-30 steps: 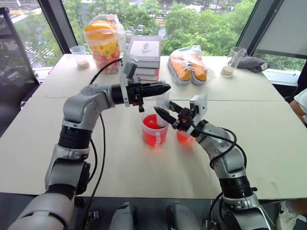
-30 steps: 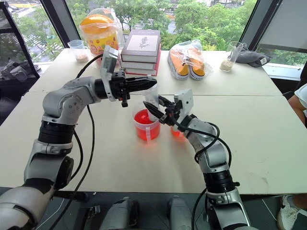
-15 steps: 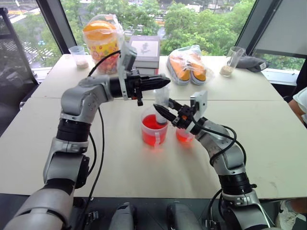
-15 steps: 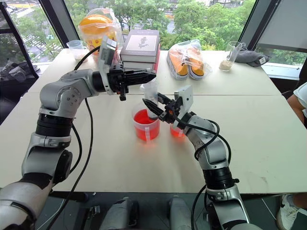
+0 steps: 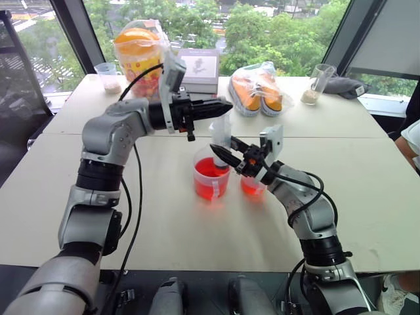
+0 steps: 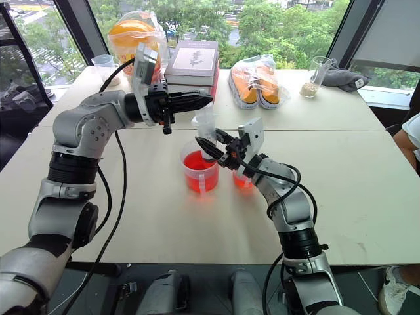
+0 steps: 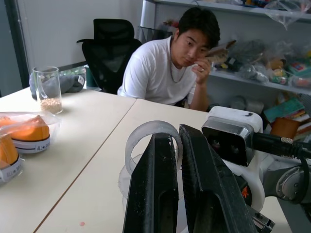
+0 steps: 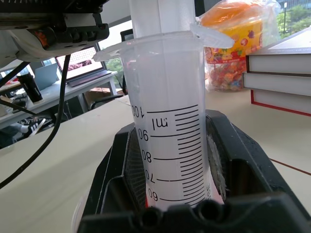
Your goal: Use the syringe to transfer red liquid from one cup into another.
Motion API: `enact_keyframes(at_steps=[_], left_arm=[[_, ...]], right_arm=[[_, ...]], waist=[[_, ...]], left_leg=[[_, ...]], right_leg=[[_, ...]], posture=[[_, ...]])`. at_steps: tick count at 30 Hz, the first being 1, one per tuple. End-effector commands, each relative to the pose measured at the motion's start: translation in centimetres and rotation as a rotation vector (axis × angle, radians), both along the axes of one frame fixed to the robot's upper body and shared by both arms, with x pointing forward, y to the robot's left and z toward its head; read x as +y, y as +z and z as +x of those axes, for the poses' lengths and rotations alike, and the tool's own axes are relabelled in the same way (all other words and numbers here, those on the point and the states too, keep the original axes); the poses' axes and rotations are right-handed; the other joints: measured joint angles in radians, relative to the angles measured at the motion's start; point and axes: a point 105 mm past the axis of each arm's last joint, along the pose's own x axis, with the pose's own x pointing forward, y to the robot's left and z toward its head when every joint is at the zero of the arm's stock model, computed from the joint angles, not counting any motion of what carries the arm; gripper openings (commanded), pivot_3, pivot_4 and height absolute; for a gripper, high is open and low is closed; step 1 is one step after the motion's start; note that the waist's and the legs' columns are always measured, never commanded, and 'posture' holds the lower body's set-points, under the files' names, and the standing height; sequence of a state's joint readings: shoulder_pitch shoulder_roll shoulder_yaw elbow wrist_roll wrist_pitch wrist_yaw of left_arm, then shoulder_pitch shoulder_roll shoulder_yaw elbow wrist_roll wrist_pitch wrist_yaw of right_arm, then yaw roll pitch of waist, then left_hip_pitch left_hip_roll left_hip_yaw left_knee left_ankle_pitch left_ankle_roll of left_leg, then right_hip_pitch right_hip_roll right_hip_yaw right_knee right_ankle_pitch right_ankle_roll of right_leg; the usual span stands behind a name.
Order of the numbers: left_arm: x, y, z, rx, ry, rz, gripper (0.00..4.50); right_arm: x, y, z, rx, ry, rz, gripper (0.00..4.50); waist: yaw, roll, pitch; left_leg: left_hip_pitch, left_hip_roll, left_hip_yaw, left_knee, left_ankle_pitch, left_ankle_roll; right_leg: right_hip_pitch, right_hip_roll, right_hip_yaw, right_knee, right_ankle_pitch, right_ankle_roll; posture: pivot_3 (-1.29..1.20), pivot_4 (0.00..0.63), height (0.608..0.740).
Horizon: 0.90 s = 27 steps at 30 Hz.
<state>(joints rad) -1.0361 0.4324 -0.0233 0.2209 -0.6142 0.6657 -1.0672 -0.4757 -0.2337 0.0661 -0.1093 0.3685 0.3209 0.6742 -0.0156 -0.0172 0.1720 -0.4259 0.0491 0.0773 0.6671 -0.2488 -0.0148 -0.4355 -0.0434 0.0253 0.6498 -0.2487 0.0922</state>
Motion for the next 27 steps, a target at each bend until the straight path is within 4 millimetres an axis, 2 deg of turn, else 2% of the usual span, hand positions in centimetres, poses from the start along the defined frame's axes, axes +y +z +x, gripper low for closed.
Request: enact_keyframes(at_steps=[1, 3, 8, 10, 20, 23, 27], left_arm=[[1.6, 4.7, -0.9, -0.164, 0.042, -0.080, 0.36], [1.5, 3.5, -1.3, -0.128, 0.004, -0.052, 1.09], [2.0, 1.5, -1.5, -0.099, 0.011, 0.008, 3.50], [2.6, 0.8, -1.9, -0.083, 0.000, 0.024, 4.34], [6.2, -1.1, -2.6, -0.025, 0.089, 0.076, 4.34], [6.5, -1.2, -2.6, -0.024, 0.106, 0.073, 4.34], [5.8, -0.8, -2.4, -0.033, 0.097, 0.050, 4.34]], right_arm=[[1.8, -0.5, -1.5, 0.000, 0.118, -0.051, 1.38], [1.7, 0.6, -1.5, -0.026, 0.115, -0.042, 1.38], [1.1, 3.2, -1.6, -0.070, 0.104, -0.009, 1.38], [0.8, 4.0, -1.7, -0.076, 0.102, 0.003, 1.38], [0.8, 5.6, -2.3, -0.085, 0.108, 0.032, 1.38], [0.6, 7.1, -2.3, -0.117, 0.093, 0.053, 1.38], [-1.2, 10.6, -2.0, -0.198, 0.022, 0.090, 1.38]], waist=[[0.000, 0.000, 0.000], [-0.002, 0.000, 0.000], [0.000, 0.000, 0.000], [0.000, 0.000, 0.000], [0.000, 0.000, 0.000], [0.002, 0.000, 0.000], [0.003, 0.000, 0.000]], left_leg=[[0.000, 0.000, 0.000, 0.000, 0.000, 0.000], [0.000, 0.000, 0.000, 0.000, 0.000, 0.000], [0.000, 0.000, 0.000, 0.000, 0.000, 0.000], [0.000, 0.000, 0.000, 0.000, 0.000, 0.000], [0.000, 0.000, 0.000, 0.000, 0.000, 0.000], [0.000, 0.000, 0.000, 0.000, 0.000, 0.000], [0.000, 0.000, 0.000, 0.000, 0.000, 0.000]], right_leg=[[0.000, 0.000, 0.000, 0.000, 0.000, 0.000], [0.000, 0.000, 0.000, 0.000, 0.000, 0.000], [0.000, 0.000, 0.000, 0.000, 0.000, 0.000], [0.000, 0.000, 0.000, 0.000, 0.000, 0.000], [0.000, 0.000, 0.000, 0.000, 0.000, 0.000], [0.000, -0.001, 0.000, 0.000, 0.000, 0.000], [0.000, -0.001, 0.000, 0.000, 0.000, 0.000]], posture=[[0.00, 0.150, 0.740], [0.00, 0.150, 0.740], [0.00, 0.150, 0.740], [0.00, 0.150, 0.740], [0.00, 0.150, 0.740], [0.00, 0.150, 0.740], [0.00, 0.150, 0.740]])
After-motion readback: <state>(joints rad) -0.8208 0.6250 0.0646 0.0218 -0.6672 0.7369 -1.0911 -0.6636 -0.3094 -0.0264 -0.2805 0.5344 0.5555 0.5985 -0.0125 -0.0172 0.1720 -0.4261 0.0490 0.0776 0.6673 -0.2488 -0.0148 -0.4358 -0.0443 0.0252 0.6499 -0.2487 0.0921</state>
